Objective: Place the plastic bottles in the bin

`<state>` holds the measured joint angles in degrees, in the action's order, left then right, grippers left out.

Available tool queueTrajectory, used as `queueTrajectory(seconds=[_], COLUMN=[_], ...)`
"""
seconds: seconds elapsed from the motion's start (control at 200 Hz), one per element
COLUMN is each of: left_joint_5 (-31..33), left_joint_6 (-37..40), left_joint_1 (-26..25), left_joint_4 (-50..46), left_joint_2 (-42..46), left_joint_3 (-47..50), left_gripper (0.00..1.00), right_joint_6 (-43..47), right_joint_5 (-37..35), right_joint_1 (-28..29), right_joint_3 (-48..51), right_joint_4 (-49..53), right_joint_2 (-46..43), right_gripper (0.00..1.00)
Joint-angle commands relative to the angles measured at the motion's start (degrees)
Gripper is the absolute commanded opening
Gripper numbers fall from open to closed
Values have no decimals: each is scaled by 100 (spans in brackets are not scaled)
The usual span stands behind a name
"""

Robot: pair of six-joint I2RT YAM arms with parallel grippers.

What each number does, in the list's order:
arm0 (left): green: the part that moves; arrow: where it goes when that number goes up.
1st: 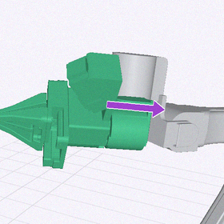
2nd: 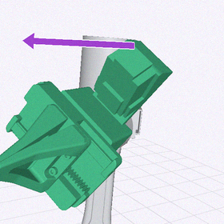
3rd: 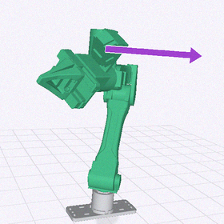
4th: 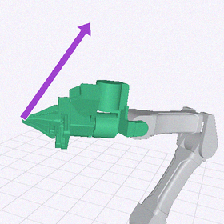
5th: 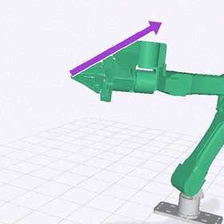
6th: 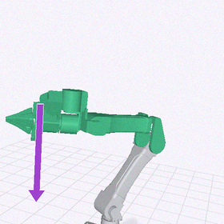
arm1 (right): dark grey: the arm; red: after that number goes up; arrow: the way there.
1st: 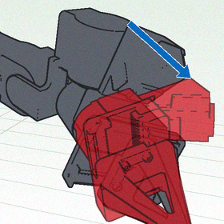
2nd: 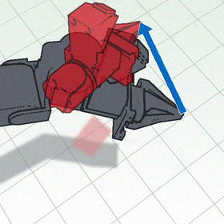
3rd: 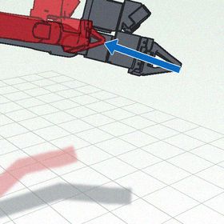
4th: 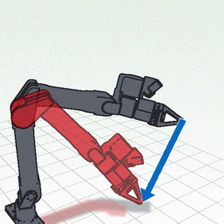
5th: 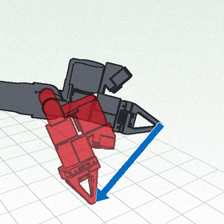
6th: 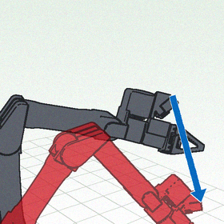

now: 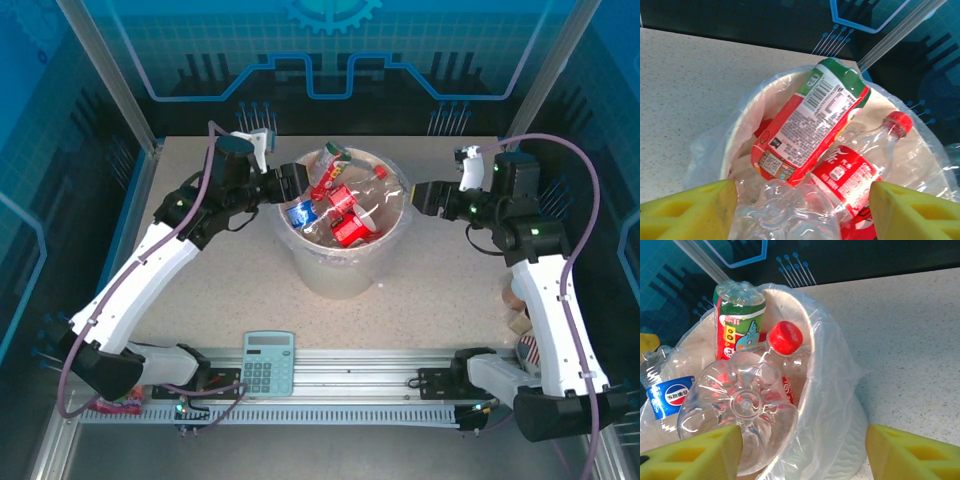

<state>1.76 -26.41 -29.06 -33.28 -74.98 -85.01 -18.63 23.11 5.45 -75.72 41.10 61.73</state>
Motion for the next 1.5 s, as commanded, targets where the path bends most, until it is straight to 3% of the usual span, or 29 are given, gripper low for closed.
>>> queueTrajectory(seconds=[0.0,0.23,0.495,0.78,1.071,1.251,1.381,1.496], left_joint_5=[201,396,249,419,617,839,1170,1732], left_joint_6=[327,422,492,796,1103,1241,1300,1266], left_joint_1=[-42,-44,-41,-44,263,836,1323,1631], left_joint_4=[-183,-197,-179,-274,-471,-194,222,750], left_joint_2=[-51,-103,-213,-49,413,938,1246,1387], left_joint_3=[83,220,113,-185,-202,610,1572,2553], left_gripper=[66,55,52,70,77,83,98,99], right_joint_6=[-53,-79,120,145,101,190,182,252], right_joint_5=[7,-92,-401,-381,-221,-486,-1000,-1653], right_joint_1=[209,494,482,53,-419,-757,-891,-915], right_joint_3=[-59,12,-356,-344,17,586,1319,1949], right_joint_4=[60,6,203,250,216,-120,-821,-1408], right_joint_2=[97,276,251,146,-8,-7,-134,-163], right_gripper=[65,64,65,68,65,66,74,83])
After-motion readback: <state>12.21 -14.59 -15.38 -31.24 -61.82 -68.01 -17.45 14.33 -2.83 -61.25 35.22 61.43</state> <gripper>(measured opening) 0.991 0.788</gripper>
